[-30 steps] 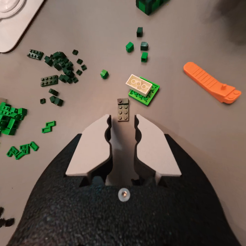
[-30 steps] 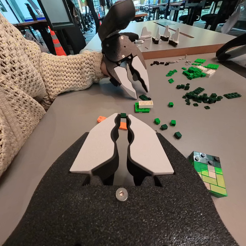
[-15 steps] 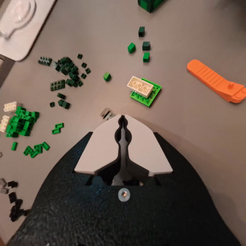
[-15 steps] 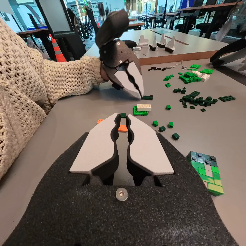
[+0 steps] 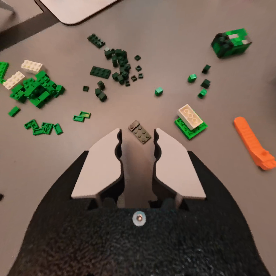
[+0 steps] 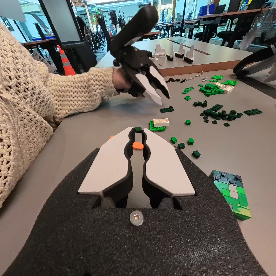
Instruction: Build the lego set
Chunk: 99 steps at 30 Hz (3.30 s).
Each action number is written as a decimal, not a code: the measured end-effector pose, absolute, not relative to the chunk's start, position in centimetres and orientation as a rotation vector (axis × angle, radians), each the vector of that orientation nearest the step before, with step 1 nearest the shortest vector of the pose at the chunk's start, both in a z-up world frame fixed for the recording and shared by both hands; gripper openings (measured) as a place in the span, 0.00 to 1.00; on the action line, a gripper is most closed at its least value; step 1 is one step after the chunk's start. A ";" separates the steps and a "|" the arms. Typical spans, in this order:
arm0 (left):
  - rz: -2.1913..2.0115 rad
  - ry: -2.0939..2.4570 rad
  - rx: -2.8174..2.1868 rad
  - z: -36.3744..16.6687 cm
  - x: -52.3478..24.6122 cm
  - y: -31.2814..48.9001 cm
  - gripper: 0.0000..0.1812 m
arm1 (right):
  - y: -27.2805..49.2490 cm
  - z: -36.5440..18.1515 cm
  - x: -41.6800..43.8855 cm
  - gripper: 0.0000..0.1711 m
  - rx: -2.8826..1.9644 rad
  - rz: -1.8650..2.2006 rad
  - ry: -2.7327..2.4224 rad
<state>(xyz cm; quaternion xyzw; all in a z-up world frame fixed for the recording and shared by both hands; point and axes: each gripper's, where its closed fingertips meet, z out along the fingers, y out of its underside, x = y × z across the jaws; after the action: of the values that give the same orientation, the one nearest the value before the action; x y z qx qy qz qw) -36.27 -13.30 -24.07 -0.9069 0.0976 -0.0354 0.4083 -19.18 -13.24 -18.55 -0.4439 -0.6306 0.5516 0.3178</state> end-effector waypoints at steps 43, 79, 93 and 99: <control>0.033 0.243 -2.459 -26.0 -37.1 -13.8 0.08 | -13.6 -18.8 -19.3 0.04 -1.169 1.463 -1.679; -0.389 1.268 -2.269 -25.1 -21.8 -18.1 0.08 | -17.7 -24.3 -21.2 0.05 -1.068 0.999 -2.189; -0.400 1.283 -2.297 -25.5 -21.9 -18.4 0.08 | -17.7 -24.8 -21.3 0.05 -1.074 0.981 -2.206; -0.404 1.282 -2.300 -25.5 -21.9 -18.4 0.08 | -17.8 -24.8 -21.3 0.05 -1.073 0.976 -2.210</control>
<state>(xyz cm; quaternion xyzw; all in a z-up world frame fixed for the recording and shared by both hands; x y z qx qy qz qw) -21.88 -18.43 -25.47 -0.8389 0.4677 -0.1472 0.2365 -21.30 -17.77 -24.81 -0.3934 -0.8101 0.3579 0.2466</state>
